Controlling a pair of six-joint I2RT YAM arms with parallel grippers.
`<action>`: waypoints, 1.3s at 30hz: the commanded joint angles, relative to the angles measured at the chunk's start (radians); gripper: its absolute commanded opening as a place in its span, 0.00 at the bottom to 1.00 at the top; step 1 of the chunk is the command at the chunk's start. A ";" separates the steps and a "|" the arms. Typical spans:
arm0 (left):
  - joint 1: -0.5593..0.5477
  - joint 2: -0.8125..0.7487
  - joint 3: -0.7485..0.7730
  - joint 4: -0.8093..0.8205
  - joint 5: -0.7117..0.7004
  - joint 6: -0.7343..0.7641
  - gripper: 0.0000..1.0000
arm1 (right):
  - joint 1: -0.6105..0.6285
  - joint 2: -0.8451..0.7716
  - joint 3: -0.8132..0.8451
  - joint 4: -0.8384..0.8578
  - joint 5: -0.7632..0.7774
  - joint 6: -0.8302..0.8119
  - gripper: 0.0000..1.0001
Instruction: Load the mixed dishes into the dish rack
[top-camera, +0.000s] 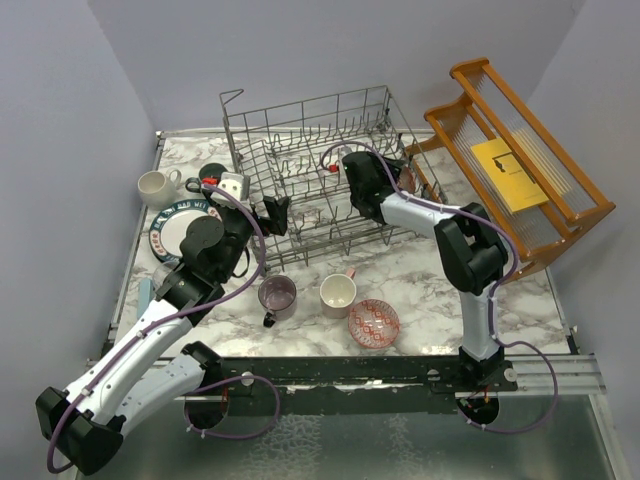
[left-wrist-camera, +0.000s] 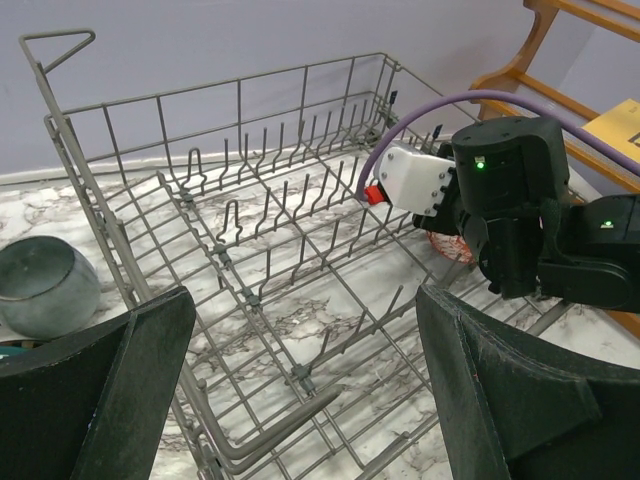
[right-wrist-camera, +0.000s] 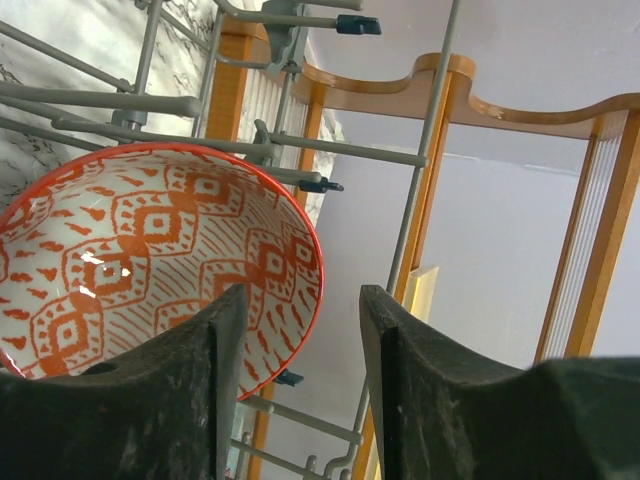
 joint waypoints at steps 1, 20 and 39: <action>-0.005 0.001 0.021 0.039 0.026 -0.009 0.95 | -0.003 -0.004 0.053 -0.065 -0.025 0.060 0.50; -0.005 -0.006 0.025 0.045 0.047 -0.030 0.95 | -0.003 -0.139 0.135 -0.281 -0.167 0.189 0.69; -0.005 -0.035 0.018 0.074 0.096 -0.081 0.95 | -0.024 -0.206 0.317 -0.671 -0.705 0.529 0.75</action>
